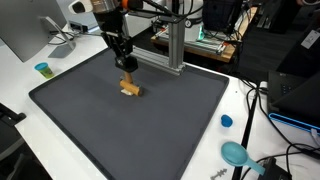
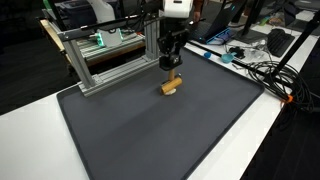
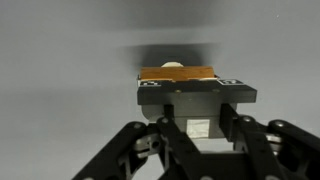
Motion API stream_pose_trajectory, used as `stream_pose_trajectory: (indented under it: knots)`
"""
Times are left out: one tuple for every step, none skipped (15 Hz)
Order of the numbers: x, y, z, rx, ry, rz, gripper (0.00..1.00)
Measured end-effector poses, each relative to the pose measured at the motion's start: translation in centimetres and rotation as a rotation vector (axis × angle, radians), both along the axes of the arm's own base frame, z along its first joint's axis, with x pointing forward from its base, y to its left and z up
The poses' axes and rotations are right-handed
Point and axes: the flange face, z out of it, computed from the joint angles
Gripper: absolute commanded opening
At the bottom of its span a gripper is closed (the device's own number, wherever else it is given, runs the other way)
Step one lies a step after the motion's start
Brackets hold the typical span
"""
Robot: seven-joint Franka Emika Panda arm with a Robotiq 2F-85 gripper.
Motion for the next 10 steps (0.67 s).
stream_pose_trajectory:
  knots:
    - [0.00, -0.05, -0.08, 0.002, 0.014, -0.002, 0.21]
    - [0.02, -0.10, -0.15, 0.003, 0.023, -0.003, 0.21]
    - [0.04, -0.14, -0.20, 0.005, 0.028, -0.004, 0.21]
    - [0.06, -0.16, -0.24, 0.005, 0.031, -0.005, 0.21]
    - [0.07, -0.18, -0.26, 0.006, 0.034, -0.006, 0.21]
    - [0.05, -0.18, -0.28, 0.006, 0.036, -0.006, 0.21]
    - [0.02, -0.18, -0.30, 0.006, 0.038, -0.006, 0.21]
    - [-0.04, -0.18, -0.33, 0.006, 0.043, -0.006, 0.21]
    - [-0.13, -0.18, -0.41, 0.007, 0.052, -0.005, 0.21]
    - [-0.29, -0.17, -0.58, 0.007, 0.065, -0.005, 0.21]
